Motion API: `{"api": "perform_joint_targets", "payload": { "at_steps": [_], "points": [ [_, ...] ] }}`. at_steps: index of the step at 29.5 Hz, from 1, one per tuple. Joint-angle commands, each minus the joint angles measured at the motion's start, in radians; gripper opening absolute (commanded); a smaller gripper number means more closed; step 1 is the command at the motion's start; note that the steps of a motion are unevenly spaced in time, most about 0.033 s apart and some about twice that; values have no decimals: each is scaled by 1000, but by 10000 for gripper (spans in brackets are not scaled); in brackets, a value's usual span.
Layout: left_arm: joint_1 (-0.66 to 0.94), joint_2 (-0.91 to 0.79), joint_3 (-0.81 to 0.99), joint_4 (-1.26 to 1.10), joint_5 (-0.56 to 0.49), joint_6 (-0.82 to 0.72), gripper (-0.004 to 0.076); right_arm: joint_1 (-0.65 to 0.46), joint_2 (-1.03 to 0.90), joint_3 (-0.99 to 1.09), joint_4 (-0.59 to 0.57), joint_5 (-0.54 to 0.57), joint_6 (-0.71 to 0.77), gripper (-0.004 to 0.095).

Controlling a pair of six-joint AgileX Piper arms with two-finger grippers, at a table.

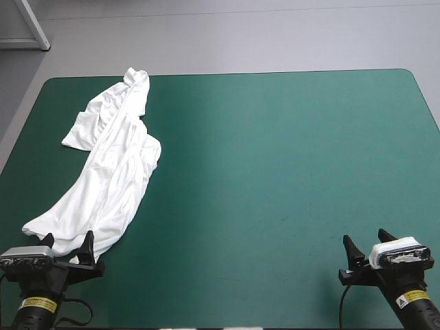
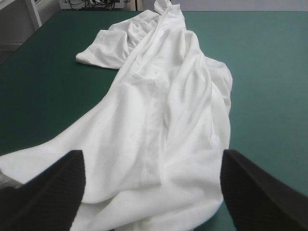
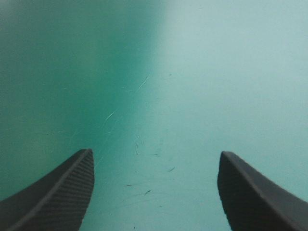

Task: Fold the cloth

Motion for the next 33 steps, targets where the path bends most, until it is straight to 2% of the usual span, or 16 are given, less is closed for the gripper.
{"api": "perform_joint_targets", "payload": {
  "at_steps": [1, 12, 16, 21, 28, 33],
  "points": [
    [0, 12, -28, 3, -71, -3, 564, 1, 6, -39, -6, -55, -3, 670],
    [0, 12, -28, 3, -69, -6, 564, 1, 6, -41, -8, -42, -3, 670],
    [0, 47, -60, 3, -63, -94, 564, 1, 9, -87, -6, -15, 3, 679],
    [0, 300, -184, 7, -47, -112, 564, 1, 74, -235, -39, 110, 39, 683],
    [0, 779, -559, 1, 90, -74, 564, 1, 211, -448, -115, 302, 159, 683],
    [0, 1067, -803, -2, 119, -53, 564, 1, 247, -489, -111, 331, 159, 683]
  ]
}}
